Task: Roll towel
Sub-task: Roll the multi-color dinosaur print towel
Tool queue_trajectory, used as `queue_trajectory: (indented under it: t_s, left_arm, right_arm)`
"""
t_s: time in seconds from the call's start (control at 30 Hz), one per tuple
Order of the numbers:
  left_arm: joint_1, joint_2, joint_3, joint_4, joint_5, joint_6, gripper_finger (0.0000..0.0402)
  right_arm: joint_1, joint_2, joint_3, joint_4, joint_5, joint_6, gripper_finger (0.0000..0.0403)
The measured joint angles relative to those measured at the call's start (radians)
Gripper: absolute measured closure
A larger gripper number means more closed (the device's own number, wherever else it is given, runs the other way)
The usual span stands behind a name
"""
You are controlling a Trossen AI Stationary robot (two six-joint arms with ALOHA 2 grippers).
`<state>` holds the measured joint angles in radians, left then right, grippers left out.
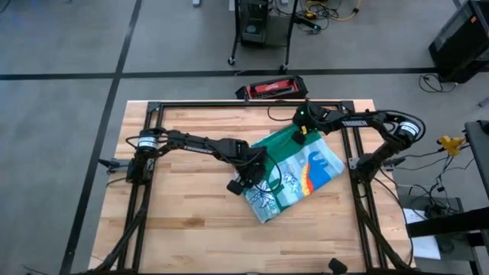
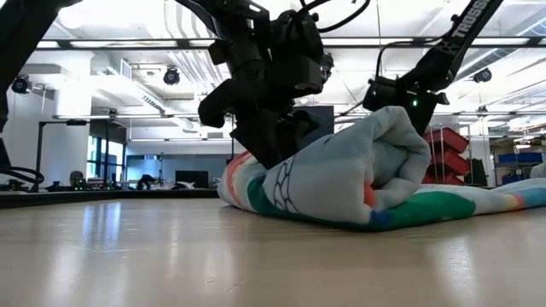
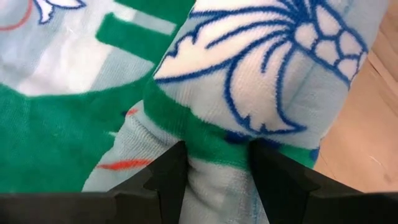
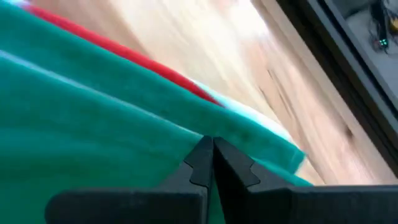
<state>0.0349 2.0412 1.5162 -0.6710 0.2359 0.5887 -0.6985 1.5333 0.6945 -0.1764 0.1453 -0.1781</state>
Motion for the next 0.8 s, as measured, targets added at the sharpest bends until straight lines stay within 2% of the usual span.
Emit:
queue_trajectory:
  t_s: [0.13, 0.3, 0.4, 0.5, 0.63, 0.8]
  left_arm:
    - [-0.002, 0.0, 0.0, 0.002, -0.065, -0.011, 0.0244]
    - [0.001, 0.0, 0.002, 0.003, -0.079, -0.026, 0.0244]
    - [0.002, 0.0, 0.002, 0.003, -0.088, -0.043, 0.0244]
    - [0.005, 0.0, 0.002, 0.003, -0.091, -0.048, 0.0244]
    - [0.006, 0.0, 0.002, 0.003, -0.094, -0.05, 0.0244]
    - [0.006, 0.0, 0.002, -0.018, -0.095, -0.073, 0.0244]
  right_arm:
    - [0.083, -0.06, 0.0, 0.011, -0.056, -0.017, 0.0403]
    - [0.21, -0.121, 0.0, 0.072, -0.082, -0.055, 0.0403]
    - [0.27, -0.116, 0.0, 0.118, -0.205, -0.097, 0.0403]
    - [0.308, -0.075, -0.009, 0.213, -0.355, -0.121, 0.0403]
    - [0.318, 0.026, -0.018, 0.324, -0.372, -0.132, 0.0403]
    - [0.3, 0.151, -0.016, 0.339, -0.397, -0.143, 0.0403]
